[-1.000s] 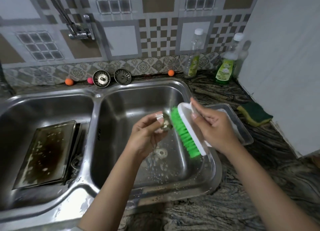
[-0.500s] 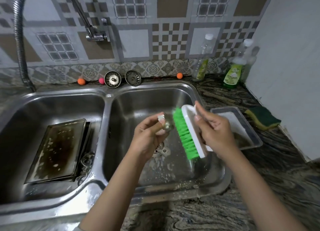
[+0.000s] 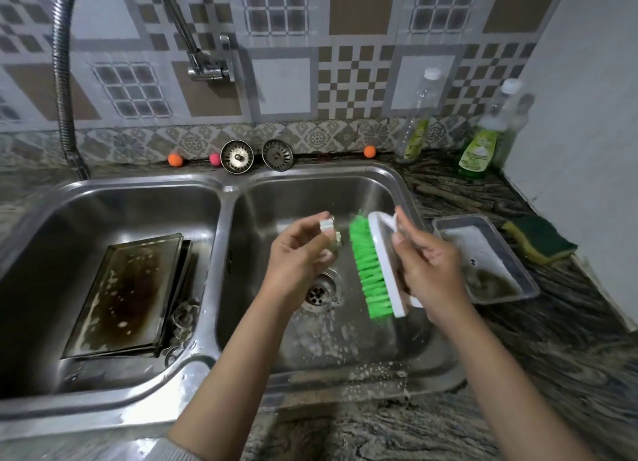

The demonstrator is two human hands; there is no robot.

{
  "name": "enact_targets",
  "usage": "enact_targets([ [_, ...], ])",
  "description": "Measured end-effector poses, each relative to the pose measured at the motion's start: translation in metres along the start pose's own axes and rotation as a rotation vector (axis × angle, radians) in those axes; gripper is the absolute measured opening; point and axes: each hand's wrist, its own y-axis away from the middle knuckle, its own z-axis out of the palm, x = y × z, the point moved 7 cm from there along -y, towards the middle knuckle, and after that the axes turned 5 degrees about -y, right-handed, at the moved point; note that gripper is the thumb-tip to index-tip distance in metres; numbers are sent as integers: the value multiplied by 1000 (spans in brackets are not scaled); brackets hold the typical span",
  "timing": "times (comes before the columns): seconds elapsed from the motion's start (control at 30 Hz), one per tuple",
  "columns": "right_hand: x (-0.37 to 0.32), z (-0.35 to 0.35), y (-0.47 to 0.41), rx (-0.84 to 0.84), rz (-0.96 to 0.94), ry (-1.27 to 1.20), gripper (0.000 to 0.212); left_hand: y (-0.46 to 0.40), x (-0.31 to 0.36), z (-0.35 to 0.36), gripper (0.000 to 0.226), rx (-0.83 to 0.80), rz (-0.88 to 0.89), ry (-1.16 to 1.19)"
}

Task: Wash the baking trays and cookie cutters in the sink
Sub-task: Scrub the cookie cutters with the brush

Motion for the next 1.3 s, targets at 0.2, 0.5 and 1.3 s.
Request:
enact_targets([
  [0.2,-9,-3,-17,-3,-54,-16,39,0,3,15,35,-21,238,-684],
  [0.5,31,-7,-10,-23,51,-6,37,-7,7,22,41,-99,264,-522],
  [1.3,-14,7,-29,-57,-159,48,42,-8,-18,31,47,-190,-81,98],
])
